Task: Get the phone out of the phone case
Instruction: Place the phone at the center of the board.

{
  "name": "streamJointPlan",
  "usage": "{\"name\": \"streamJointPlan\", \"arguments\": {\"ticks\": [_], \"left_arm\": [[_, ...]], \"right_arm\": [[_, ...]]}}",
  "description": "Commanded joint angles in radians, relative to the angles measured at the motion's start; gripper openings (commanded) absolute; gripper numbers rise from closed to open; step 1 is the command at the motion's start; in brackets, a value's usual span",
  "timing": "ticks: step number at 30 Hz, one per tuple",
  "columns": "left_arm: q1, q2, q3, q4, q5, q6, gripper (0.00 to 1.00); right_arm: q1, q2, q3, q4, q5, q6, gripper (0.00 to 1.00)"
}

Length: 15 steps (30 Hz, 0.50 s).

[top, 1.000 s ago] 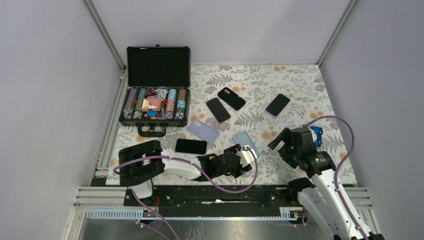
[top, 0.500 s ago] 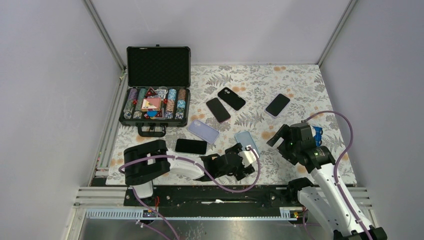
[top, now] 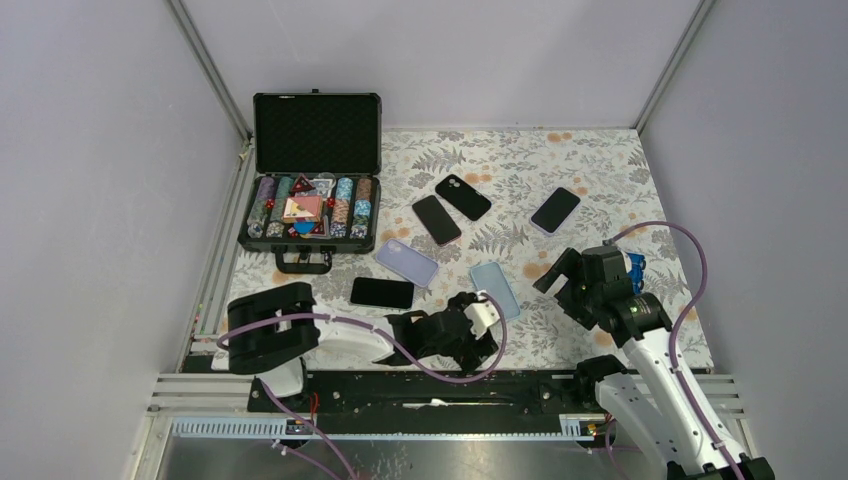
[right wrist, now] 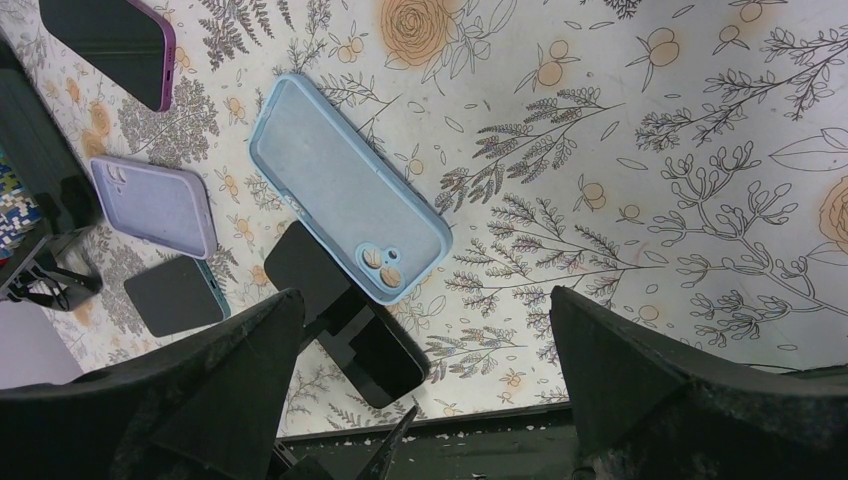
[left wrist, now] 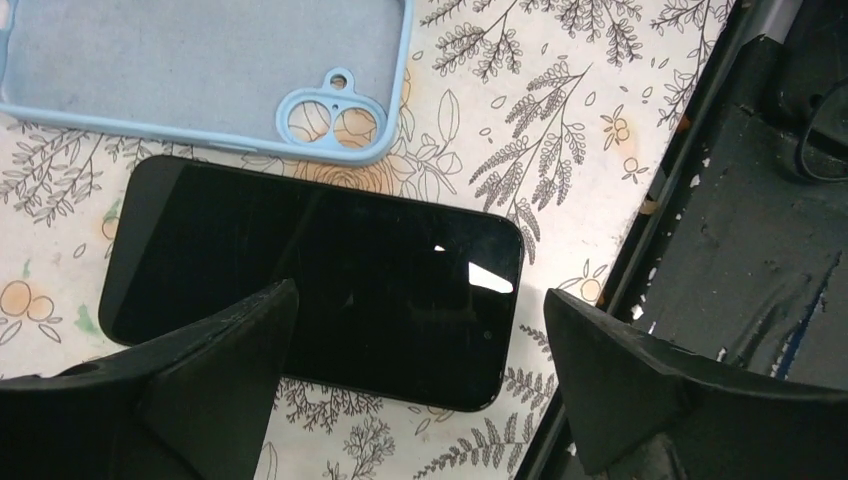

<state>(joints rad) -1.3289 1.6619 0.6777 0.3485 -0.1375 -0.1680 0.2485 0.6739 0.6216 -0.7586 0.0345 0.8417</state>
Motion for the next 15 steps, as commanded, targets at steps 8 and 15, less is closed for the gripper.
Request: {"name": "streamJointPlan", "arguments": {"ticks": [8, 15], "left_arm": [[0.03, -0.221, 0.032, -0.333, -0.013, -0.028, 0.96], [0.202, -0.441, 0.13, -0.347, 0.017, -0.003, 0.99]], "right_arm": [[-0.005, 0.071, 0.079, -0.004, 0.062, -0.061, 1.0], [-0.019, 0.299, 0.282, 0.034, 0.146, -0.199, 1.0]]}}
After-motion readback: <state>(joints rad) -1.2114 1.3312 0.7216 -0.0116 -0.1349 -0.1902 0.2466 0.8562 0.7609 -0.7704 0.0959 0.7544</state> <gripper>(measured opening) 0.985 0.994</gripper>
